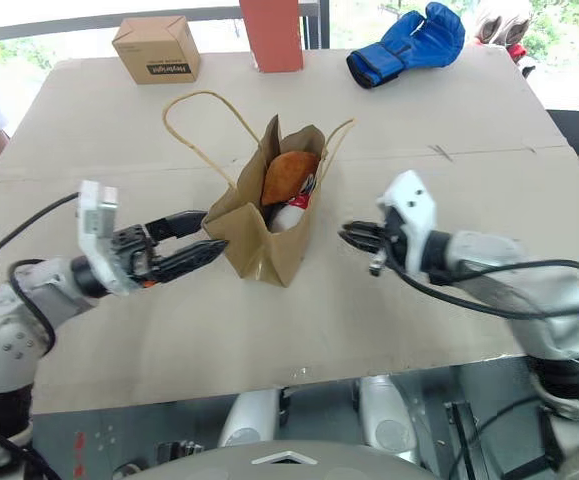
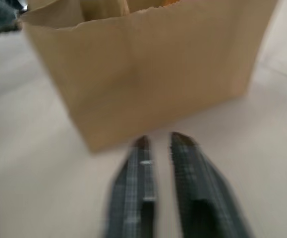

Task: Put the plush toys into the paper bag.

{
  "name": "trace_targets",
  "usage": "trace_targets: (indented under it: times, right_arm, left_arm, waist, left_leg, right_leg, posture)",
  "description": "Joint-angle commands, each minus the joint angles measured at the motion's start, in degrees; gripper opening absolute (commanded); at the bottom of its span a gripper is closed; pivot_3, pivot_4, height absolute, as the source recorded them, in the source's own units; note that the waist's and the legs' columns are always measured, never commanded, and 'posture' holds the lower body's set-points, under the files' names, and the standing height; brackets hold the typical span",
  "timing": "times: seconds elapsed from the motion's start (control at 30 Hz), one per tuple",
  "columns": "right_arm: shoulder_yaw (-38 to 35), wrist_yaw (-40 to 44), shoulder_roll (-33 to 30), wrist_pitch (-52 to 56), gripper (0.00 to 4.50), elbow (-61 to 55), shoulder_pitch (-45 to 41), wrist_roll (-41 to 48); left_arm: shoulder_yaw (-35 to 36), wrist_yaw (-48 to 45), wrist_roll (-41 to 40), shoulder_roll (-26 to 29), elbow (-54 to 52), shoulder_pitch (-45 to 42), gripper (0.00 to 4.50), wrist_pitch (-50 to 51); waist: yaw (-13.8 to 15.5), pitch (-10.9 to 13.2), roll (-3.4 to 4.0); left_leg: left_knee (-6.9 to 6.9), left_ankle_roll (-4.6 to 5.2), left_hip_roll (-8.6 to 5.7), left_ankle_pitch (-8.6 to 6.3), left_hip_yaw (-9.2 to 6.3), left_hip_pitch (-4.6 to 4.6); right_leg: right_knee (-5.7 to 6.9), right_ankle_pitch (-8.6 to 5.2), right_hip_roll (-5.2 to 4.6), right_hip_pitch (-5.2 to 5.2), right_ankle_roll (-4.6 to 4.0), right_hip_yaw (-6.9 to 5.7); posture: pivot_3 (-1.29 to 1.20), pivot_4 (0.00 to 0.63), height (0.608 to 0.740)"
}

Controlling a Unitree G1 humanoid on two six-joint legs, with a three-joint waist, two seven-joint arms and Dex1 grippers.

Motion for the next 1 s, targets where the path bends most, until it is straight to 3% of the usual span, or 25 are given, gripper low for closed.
trace_targets:
  times: [0.03, 0.37, 0.53, 0.7, 0.93, 1.0]
  right_arm:
    - [4.43, 2.83, 6.79, -7.08, 0.02, 3.85, -3.5, -4.4]
    - [9.7, 8.97, 17.74, -13.38, 0.02, 14.59, -7.72, -10.45]
    - [8.5, 10.56, 22.61, -16.18, 0.02, 21.33, -8.87, -12.12]
    - [7.58, 12.36, 24.74, -16.65, 0.02, 23.12, -9.29, -12.23]
    - [7.24, 13.4, 26.37, -16.39, 0.02, 23.65, -8.47, -12.21]
    - [6.99, 13.05, 26.11, -16.38, 0.0, 23.22, -7.99, -12.63]
  left_arm:
    - [-1.83, 4.08, 3.77, -1.93, -5.31, 0.29, 4.5, -2.76]
    - [-4.92, 14.1, 8.67, -7.63, -13.17, 3.3, 4.5, -3.91]
    - [-2.93, 13.59, 6.77, -7.98, -15.72, 7.47, 4.5, -4.12]
    - [-1.42, 15.02, 8.2, -7.96, -15.52, 8.11, 4.5, -5.51]
    - [-6.63, 24.5, 16.18, -13.6, -14.47, 5.15, 4.5, -7.03]
    - [-6.66, 26.95, 16.12, -16.52, -13.57, 4.13, 3.99, -7.23]
  waist:
    - [0.08, -0.04, -0.08]
    - [0.15, -0.04, -0.06]
    - [-0.08, -0.04, -0.06]
    - [0.29, -0.03, -0.05]
    - [0.21, -0.04, -0.06]
    - [0.28, -0.04, -0.06]
  left_leg:
    - [0.01, 0.0, 0.0, 0.01, 0.0, -0.01]
    - [-0.18, 0.0, 0.04, -0.01, -0.13, -0.02]
    - [-0.11, -0.01, 0.11, 0.0, -0.06, 0.08]
    - [-0.11, -0.02, 0.11, 0.0, -0.08, 0.04]
    - [-0.07, -0.02, 0.11, 0.0, -0.07, 0.06]
    - [-0.07, -0.02, 0.11, 0.0, -0.07, 0.05]
  right_leg:
    - [0.01, 0.09, 0.01, 0.01, -0.1, 0.0]
    - [0.04, 0.24, 0.1, 0.0, 0.01, -0.08]
    - [0.12, 0.26, 0.11, 0.03, 0.02, -0.06]
    - [0.11, 0.26, 0.13, 0.03, 0.01, -0.08]
    - [0.13, 0.27, 0.14, 0.04, 0.01, -0.07]
    - [0.12, 0.27, 0.14, 0.04, 0.01, -0.07]
  posture:
    - [0.0, 0.15, 0.74]
    - [0.0, 0.15, 0.74]
    - [0.0, 0.15, 0.74]
    - [0.0, 0.15, 0.74]
    - [0.0, 0.15, 0.74]
    - [0.0, 0.15, 0.74]
